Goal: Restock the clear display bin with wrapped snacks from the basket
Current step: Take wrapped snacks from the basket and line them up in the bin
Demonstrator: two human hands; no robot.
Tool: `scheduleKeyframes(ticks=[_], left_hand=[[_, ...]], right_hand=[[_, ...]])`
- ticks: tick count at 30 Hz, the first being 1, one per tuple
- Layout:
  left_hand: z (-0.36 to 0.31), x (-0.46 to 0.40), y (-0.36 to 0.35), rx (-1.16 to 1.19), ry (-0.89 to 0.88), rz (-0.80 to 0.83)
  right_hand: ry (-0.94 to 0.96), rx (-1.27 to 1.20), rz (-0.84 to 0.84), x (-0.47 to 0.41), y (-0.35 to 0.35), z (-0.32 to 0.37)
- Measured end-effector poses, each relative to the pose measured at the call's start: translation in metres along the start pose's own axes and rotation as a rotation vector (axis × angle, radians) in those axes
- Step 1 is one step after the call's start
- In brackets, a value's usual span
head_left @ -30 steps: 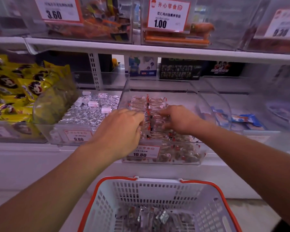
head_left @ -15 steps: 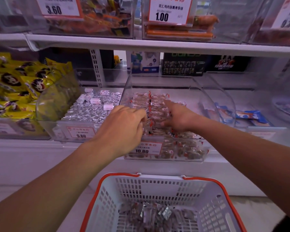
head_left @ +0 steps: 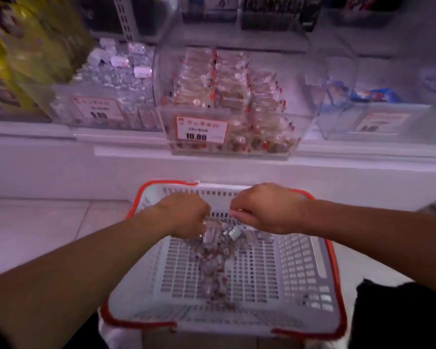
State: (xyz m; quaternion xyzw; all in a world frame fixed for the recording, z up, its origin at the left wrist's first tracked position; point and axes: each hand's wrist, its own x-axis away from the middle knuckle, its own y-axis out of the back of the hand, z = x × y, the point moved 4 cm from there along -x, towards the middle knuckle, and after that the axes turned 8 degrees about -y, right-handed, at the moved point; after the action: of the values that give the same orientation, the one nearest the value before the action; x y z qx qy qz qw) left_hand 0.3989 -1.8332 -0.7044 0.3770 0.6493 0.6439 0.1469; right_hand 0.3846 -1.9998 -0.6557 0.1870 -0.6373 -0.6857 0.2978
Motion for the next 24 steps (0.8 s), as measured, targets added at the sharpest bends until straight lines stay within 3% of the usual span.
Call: scheduleKeyframes(ticks=[2,4,7,10,14,17,19,24], left_hand=[[0.015,0.000,-0.069,0.256,0.235,0.214],[0.026,0.003,-0.133,0.527,0.457,0.251],[0.034,0.004,-0.206,0.918,0.772,0.218],[0.045,-0.011,-0.235,1.171,1.011,0.037],[0.066,-0.046,-0.251,1.088,1.005,-0.123],[0.075,-0.062,-0.262,0.961,1.005,-0.055],[0.079,-0.069,-0.264,0.846,1.009,-0.063],[0.073,-0.084,-0.261,0.883,0.926,-0.173]], right_hand=[[-0.321,-0.161,0.434,0.018,-0.083,-0.030],[-0.594,-0.298,0.598,0.041,-0.141,-0.062],[-0.894,-0.509,0.532,0.057,-0.192,-0.099],[-1.079,-0.744,0.346,0.048,-0.227,-0.115],[-1.220,-0.920,0.239,0.021,-0.278,-0.110],[-1.284,-0.578,0.315,0.006,-0.304,-0.099],[-1.271,-0.431,0.274,-0.006,-0.307,-0.084],[-1.122,-0.462,0.249,-0.045,-0.312,-0.060]])
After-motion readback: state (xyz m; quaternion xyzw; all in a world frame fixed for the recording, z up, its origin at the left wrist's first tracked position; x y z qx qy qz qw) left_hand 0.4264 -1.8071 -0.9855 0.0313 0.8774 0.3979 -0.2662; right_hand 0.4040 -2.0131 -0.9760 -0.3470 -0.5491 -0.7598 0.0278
